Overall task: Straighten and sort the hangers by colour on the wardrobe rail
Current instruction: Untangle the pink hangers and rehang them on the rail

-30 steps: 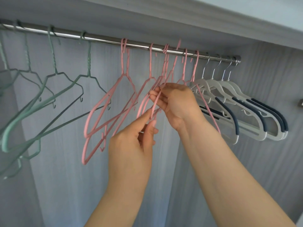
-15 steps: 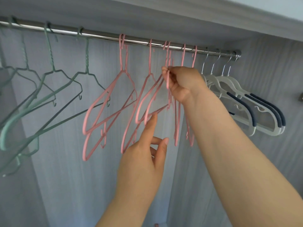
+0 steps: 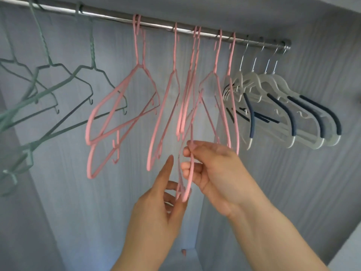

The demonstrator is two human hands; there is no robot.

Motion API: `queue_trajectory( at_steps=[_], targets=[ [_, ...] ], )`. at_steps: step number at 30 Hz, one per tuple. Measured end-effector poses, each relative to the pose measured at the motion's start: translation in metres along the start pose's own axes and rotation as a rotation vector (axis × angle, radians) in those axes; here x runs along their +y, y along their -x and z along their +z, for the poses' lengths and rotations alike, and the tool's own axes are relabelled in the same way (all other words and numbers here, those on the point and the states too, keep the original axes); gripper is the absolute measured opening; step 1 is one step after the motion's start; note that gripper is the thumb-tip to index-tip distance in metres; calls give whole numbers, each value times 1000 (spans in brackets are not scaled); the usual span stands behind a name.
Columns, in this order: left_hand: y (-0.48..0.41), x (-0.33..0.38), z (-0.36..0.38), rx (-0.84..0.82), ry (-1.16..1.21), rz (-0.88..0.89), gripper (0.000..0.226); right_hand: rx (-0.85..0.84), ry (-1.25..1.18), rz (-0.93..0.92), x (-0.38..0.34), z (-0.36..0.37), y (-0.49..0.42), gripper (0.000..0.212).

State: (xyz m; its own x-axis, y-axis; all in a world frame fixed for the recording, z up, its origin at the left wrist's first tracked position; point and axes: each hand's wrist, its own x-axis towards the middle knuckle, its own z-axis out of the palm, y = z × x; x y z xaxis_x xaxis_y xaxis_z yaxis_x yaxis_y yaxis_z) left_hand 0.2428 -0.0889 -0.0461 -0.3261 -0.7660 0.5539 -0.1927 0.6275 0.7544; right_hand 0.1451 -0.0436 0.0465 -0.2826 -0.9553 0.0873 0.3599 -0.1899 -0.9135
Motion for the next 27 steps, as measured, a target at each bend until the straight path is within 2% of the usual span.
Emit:
queue_trajectory(
  at_steps=[3, 5, 8, 10, 14, 18, 23, 26, 27],
  targets=[
    [6, -14, 8, -138, -4, -47, 83, 29, 157, 70, 13, -27, 11, 16],
    [10, -21, 13, -309, -54, -97, 99, 72, 338, 74, 17, -50, 13, 23],
    [13, -19, 14, -567, -154, -202, 97, 111, 626, 41, 23, -86, 14, 32],
    [13, -17, 15, -615, -179, -249, 92, 119, 788, 10, 24, -109, 16, 35],
    [16, -28, 18, -523, -185, -338, 84, 66, 1063, -89, 26, -152, 21, 32],
    [27, -44, 17, -387, -187, -442, 75, 83, 1210, -114, 35, -188, 21, 16],
    [44, -64, 5, -209, -364, -495, 70, -30, 1427, -177, 43, -219, 10, 11],
    [59, -75, -8, -162, -445, -536, 67, -122, 1305, -247, 51, -225, -2, 11],
    [65, -79, -13, -148, -476, -553, 66, -172, 1254, -282, 54, -223, -7, 21]
  ],
)
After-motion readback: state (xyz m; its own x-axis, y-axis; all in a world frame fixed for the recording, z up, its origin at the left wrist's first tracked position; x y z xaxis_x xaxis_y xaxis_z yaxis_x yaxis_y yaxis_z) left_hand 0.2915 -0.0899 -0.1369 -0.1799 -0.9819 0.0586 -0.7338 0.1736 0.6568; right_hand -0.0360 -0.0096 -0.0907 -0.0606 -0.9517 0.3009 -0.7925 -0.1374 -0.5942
